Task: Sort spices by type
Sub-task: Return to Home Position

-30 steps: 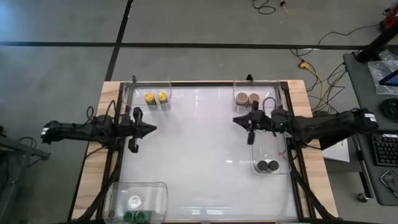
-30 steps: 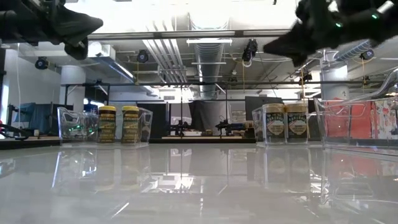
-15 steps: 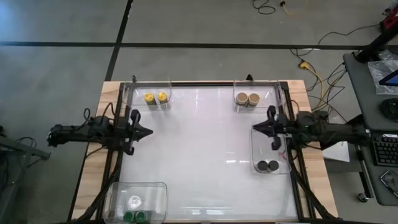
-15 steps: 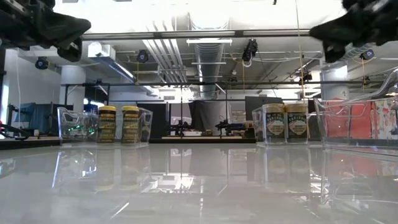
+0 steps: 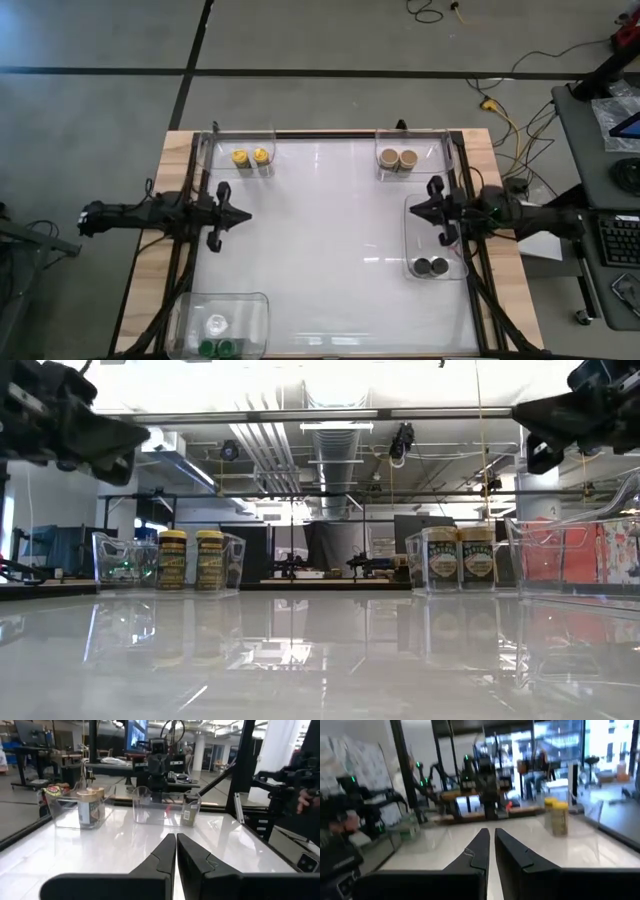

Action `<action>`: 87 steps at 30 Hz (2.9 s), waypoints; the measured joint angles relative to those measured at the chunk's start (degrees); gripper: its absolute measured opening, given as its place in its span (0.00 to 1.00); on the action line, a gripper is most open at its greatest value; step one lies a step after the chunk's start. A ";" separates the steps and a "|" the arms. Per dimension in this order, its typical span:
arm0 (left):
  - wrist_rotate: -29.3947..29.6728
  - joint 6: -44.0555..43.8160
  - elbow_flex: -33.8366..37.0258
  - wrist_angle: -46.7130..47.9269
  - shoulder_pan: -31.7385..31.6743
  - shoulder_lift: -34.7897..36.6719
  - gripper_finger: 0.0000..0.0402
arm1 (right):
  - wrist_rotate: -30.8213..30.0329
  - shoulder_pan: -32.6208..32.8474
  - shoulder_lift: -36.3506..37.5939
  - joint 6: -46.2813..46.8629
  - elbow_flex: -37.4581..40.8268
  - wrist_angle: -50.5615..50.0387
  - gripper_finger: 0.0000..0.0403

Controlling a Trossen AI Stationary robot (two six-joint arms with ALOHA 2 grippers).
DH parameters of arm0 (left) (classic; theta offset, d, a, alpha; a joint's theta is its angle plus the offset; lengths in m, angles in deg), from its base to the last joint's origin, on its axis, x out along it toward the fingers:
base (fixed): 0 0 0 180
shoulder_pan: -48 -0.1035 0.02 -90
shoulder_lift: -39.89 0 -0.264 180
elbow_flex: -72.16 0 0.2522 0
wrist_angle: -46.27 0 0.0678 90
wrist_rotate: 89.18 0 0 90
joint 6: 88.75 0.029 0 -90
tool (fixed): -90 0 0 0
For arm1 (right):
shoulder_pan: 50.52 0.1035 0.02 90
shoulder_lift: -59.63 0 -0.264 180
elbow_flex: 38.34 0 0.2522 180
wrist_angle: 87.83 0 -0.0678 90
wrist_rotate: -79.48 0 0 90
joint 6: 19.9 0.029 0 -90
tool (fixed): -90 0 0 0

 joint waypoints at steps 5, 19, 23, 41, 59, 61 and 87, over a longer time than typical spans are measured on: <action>0.81 0.04 2.77 -3.94 0.00 -0.42 0.00 | 0.04 0.00 0.12 2.49 3.40 5.16 0.04; 0.73 1.37 3.07 -3.44 0.00 -0.33 0.00 | 0.15 -0.02 -0.55 -0.14 3.08 -2.16 0.05; 0.67 1.37 3.07 -3.34 0.01 -0.98 0.00 | -3.02 0.00 0.53 -0.11 3.40 -2.12 0.04; 0.63 1.37 3.09 -3.32 0.00 -2.23 0.00 | -6.47 5.49 0.46 -1.30 3.44 -1.80 0.04; 0.65 1.37 3.14 -3.39 0.00 -3.67 0.00 | -6.10 5.49 -0.22 -1.51 3.44 -2.27 0.04; 0.63 1.37 3.14 -3.40 0.00 -3.81 0.00 | -6.10 5.49 -0.22 -1.51 3.44 -2.27 0.04; 0.67 1.37 3.16 -3.52 0.02 -4.61 0.00 | -6.08 5.49 -0.25 -1.53 3.44 -2.25 0.04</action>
